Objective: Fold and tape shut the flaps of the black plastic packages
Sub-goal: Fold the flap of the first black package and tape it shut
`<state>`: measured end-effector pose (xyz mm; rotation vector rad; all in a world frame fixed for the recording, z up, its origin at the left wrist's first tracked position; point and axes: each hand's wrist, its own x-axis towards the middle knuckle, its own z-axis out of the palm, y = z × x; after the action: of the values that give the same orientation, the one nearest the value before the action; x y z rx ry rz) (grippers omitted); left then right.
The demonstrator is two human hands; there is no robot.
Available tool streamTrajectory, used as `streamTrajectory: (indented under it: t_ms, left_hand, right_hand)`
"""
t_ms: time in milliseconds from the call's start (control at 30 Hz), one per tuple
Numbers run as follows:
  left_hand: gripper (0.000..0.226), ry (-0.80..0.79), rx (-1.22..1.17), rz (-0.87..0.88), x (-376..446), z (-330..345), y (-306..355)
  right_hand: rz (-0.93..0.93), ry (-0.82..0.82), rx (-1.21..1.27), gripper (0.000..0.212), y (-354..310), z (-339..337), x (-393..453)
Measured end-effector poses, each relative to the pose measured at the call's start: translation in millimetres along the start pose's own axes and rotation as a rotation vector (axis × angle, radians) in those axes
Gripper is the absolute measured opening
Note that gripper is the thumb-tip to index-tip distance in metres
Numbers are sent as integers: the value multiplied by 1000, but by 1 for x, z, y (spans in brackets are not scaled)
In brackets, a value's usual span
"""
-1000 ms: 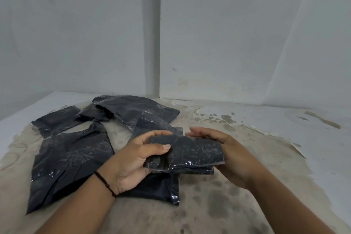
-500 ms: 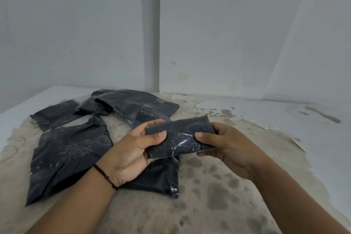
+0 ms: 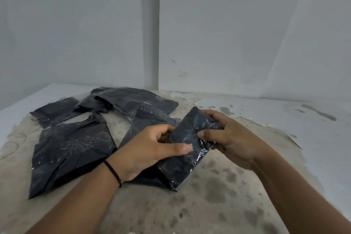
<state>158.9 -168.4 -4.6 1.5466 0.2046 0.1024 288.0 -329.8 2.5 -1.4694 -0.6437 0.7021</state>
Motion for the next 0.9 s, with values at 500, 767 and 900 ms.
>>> streamTrajectory:
  t_ms: [500,767,900]
  left_hand:
    - [56,-15,102,124,-39,47,41]
    - [48,-153,79,173,-77,96,52]
    - [50,-200,-53,105,-82,134,46]
  right_hand:
    - [-135,33,-296,16,-53,6,-81]
    - [-214,196,-296,37,-56,6,-148]
    - [-198,263,-135,33,-46,-6,-187]
